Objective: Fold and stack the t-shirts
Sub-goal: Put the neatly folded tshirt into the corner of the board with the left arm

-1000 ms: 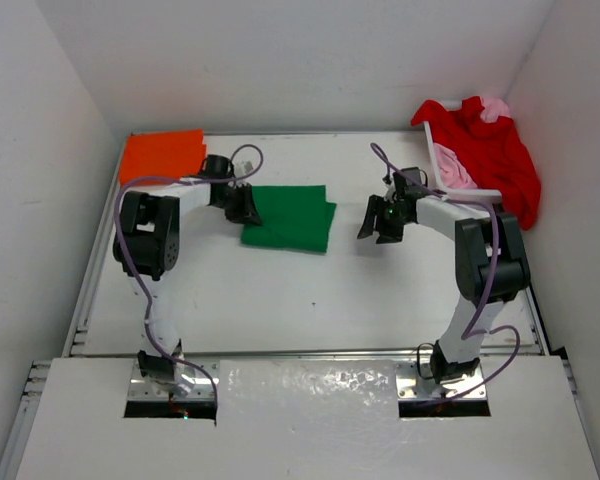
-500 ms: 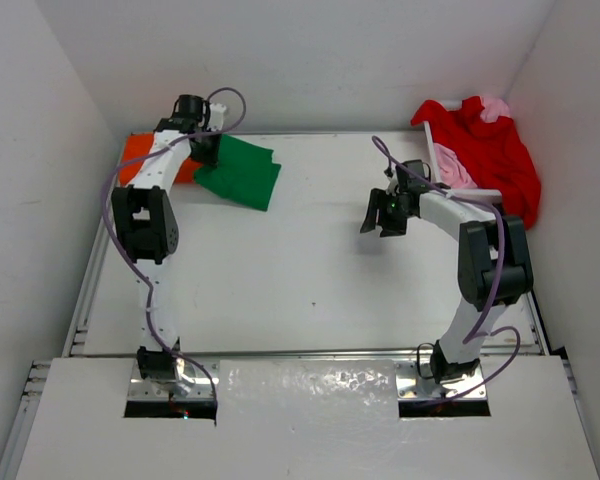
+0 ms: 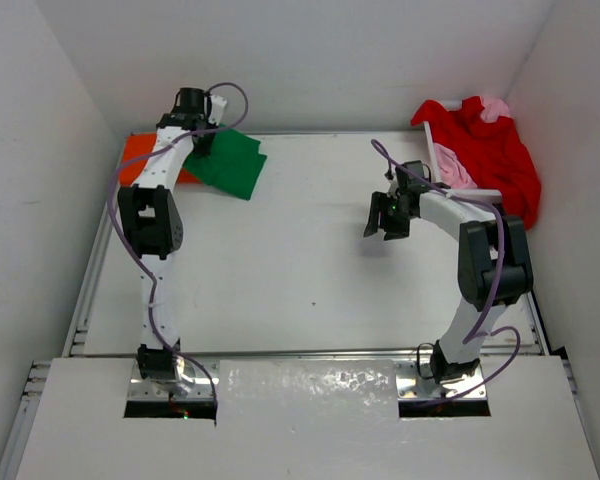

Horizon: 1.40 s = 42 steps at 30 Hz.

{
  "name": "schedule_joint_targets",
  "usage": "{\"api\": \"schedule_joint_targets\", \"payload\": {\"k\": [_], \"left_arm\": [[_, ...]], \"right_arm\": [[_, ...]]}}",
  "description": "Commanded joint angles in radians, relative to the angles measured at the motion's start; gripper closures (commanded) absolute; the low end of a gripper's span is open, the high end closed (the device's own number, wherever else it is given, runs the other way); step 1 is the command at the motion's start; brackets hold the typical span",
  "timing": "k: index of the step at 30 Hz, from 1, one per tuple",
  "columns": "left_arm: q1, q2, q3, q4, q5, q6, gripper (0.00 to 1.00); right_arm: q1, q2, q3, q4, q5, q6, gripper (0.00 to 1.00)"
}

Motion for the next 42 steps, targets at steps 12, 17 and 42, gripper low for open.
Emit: {"api": "schedule_joint_targets", "payload": {"k": [12,17,42], "left_arm": [[0.121,-0.100,0.156,0.166,0.459,-0.101,1.00],[0.227,-0.071,0.204,0.228,0.589,-0.185,1.00],[0.525,0.101,-0.080,0.308,0.887,-0.249,1.00]], "right_arm": [[-0.005,-0.034,0.023,-0.043,0.035,-0.026,0.42],[-0.005,-0.049,0.041,-0.077,0.060,-0.042,0.42],[0.004,0.060,0.194,-0.169,0.072,-0.052,0.43]]}}
